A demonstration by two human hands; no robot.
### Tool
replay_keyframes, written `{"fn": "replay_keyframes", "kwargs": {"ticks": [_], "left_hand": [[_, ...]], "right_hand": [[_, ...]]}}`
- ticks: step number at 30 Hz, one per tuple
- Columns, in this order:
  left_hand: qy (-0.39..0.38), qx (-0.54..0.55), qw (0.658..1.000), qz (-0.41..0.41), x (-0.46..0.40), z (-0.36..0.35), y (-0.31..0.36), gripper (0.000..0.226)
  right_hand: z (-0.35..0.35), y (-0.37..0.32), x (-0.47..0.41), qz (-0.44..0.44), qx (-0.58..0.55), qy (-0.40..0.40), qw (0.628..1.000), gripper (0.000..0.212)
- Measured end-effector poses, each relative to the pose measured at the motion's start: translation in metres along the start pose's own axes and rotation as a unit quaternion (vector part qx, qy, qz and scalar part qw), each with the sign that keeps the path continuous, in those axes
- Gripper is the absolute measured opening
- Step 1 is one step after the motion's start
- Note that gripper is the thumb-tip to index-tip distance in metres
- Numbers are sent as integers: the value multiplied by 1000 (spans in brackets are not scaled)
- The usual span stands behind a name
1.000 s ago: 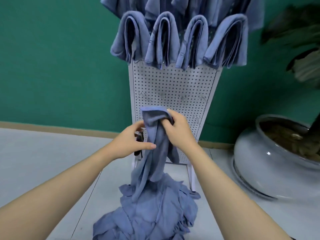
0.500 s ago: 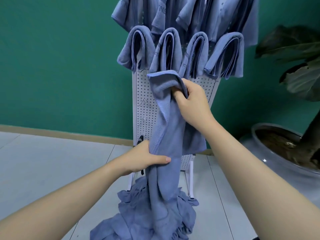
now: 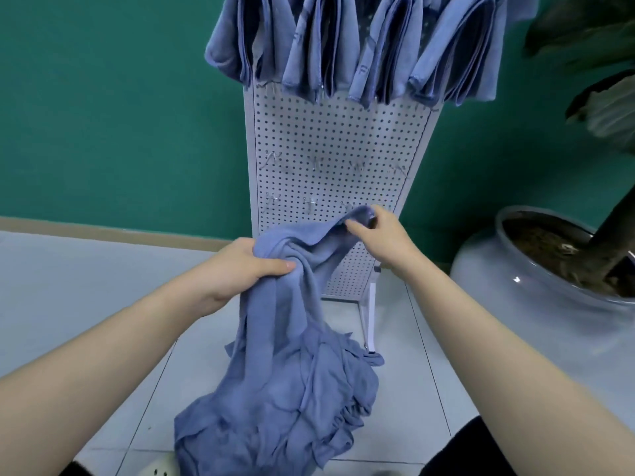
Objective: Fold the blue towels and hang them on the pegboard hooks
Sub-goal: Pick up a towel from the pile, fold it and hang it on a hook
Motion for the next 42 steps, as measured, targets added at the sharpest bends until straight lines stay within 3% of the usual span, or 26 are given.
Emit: {"fn": "replay_keyframes", "kwargs": {"ticks": [3,7,10,15,18,21,23,25,31,38,42], "left_hand": [[34,38,998,25,-8,7,-8,21],[72,76,993,45,-16,9,-17,17],[71,110,991,40,-18,8,-18,14],[54,165,984,39,-18,8,-19,27],[25,180,983,36,-18,3,-16,21],[11,186,982,35,-20,1,-16,25],[-5,180,983,35,-21,-2,-17,29],[-20,168,985,31,-21,-4,-18,28],[19,79,996,19,-21,9,-21,30],[22,48,998,26,-23,6,-20,31],[86,26,996,18,-23,9,-18,36]], "right_hand": [[-19,28,17,-45,4,-49,998,31],[-33,27,37,-16,51,-85,995,37],[-45,24,53,-23,37,-142,989,54],[-78,30,78,-24,54,-243,968,76],[-90,24,80,4,-13,-239,971,62],[-104,19,79,-10,-107,-254,961,71],[-112,18,79,-36,-180,-260,948,51],[-118,19,78,-71,-235,-259,934,44],[-117,13,74,-104,-344,-234,904,45],[-86,1,65,-44,-354,-165,920,38],[-72,-5,66,-36,-371,-155,915,39]]}}
Point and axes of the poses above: each hand's wrist, its own x-axis away from the middle knuckle, its own z-axis out of the back of the hand, y = z × x, the point moved 8 cm from there along -x, towards the middle knuckle, and after that the axes turned 3 degrees about -z, right-handed, at the moved point
